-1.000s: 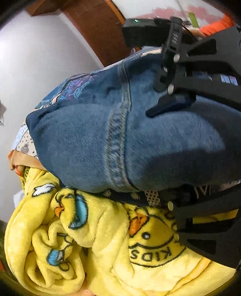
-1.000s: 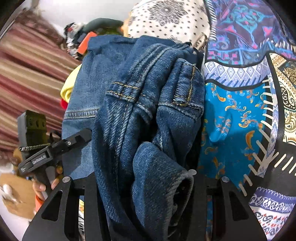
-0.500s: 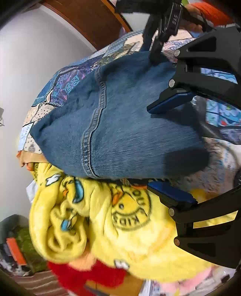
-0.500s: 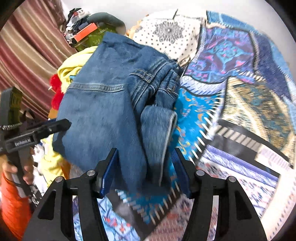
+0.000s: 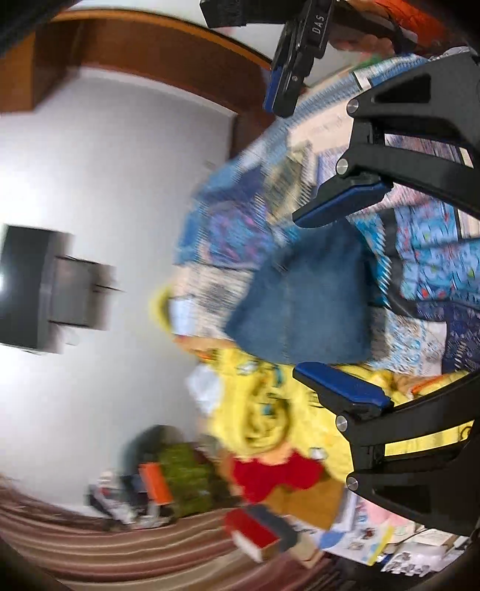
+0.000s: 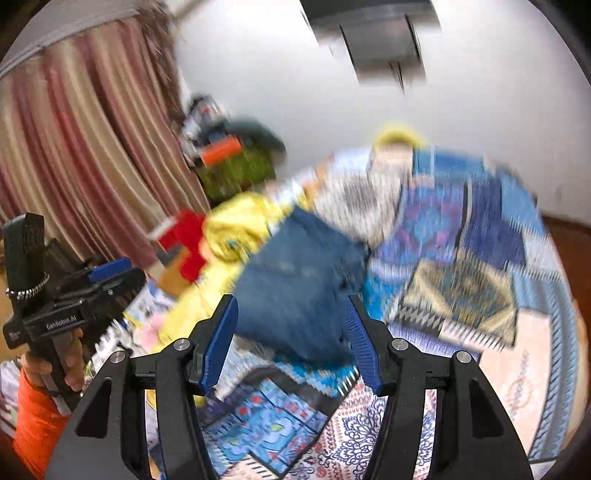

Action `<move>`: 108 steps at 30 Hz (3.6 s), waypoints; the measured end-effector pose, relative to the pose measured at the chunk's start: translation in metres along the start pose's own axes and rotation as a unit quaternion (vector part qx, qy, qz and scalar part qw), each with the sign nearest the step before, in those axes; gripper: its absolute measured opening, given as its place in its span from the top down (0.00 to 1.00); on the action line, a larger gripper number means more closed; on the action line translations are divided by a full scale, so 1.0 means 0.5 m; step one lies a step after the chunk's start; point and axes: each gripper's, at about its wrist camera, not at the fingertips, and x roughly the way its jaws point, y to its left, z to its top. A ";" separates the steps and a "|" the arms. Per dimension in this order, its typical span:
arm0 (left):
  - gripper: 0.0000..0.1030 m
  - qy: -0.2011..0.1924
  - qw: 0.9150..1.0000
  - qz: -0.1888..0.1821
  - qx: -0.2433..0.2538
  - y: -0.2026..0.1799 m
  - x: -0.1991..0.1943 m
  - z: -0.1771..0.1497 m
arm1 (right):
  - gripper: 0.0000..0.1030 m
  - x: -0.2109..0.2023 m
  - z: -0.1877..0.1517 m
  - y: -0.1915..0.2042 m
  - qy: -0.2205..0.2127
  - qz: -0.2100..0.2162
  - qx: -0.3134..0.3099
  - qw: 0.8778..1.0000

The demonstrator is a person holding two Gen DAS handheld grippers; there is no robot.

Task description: Fold large clothes

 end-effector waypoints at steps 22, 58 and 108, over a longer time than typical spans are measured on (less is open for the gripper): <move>0.08 -0.213 0.976 0.040 0.018 -0.185 -0.365 -0.163 | 0.20 -0.280 -0.142 0.191 -0.208 -0.019 -0.075 0.975; 0.01 -0.196 0.979 0.051 0.026 -0.208 -0.356 -0.176 | 0.00 -0.319 -0.151 0.184 -0.223 -0.053 -0.049 0.972; 0.00 -0.173 0.984 0.015 0.024 -0.218 -0.335 -0.174 | 0.00 -0.318 -0.145 0.194 -0.215 -0.087 -0.043 0.972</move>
